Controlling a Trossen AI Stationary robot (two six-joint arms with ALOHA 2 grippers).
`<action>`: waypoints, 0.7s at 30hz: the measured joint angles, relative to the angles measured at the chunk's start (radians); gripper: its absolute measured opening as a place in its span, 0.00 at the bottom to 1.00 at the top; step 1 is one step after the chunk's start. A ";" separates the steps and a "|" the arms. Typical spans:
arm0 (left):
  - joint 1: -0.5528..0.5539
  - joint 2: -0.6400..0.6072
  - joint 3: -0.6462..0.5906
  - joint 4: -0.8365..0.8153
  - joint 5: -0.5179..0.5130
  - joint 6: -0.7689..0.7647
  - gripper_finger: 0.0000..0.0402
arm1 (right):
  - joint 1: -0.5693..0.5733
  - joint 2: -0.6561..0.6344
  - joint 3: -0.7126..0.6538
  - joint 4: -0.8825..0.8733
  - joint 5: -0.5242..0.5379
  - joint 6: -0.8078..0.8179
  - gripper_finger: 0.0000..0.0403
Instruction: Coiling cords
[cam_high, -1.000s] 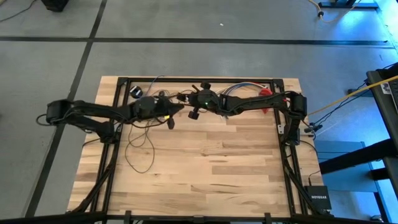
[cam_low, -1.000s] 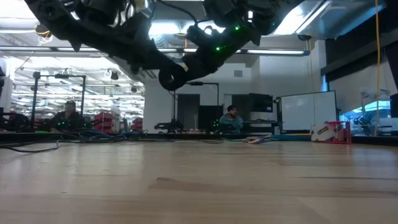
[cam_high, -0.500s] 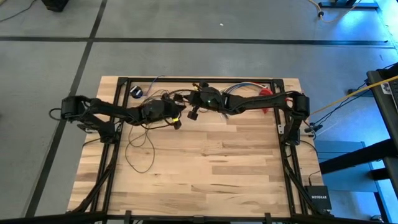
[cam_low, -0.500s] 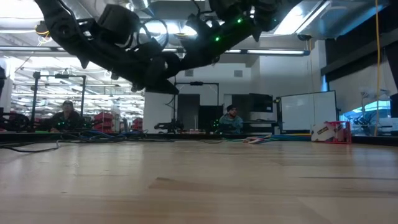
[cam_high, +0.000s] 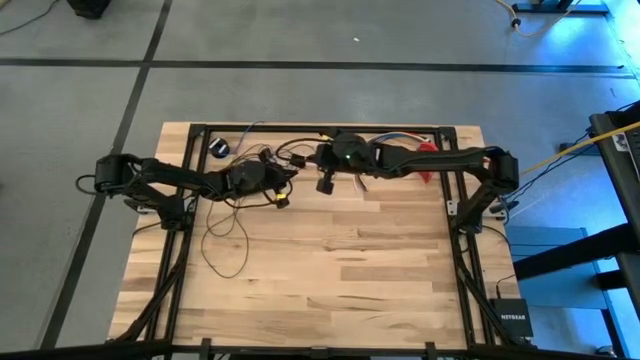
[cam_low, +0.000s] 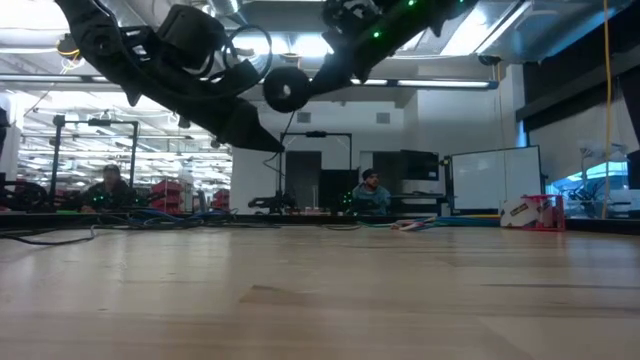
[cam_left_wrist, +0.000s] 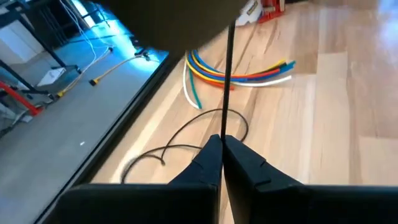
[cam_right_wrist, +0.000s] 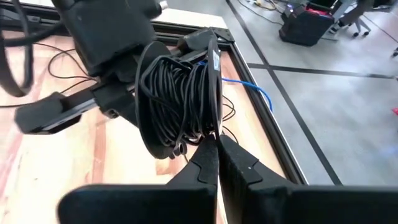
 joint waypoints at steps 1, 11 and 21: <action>0.000 0.000 -0.001 -0.003 -0.001 0.011 0.01 | 0.000 -0.008 0.001 -0.009 -0.001 0.000 0.01; 0.000 0.001 -0.003 -0.005 -0.006 0.050 0.01 | 0.000 -0.096 0.002 -0.074 -0.030 -0.009 0.01; 0.001 0.002 -0.004 -0.008 -0.007 0.067 0.01 | 0.000 -0.197 0.003 -0.144 -0.068 -0.030 0.01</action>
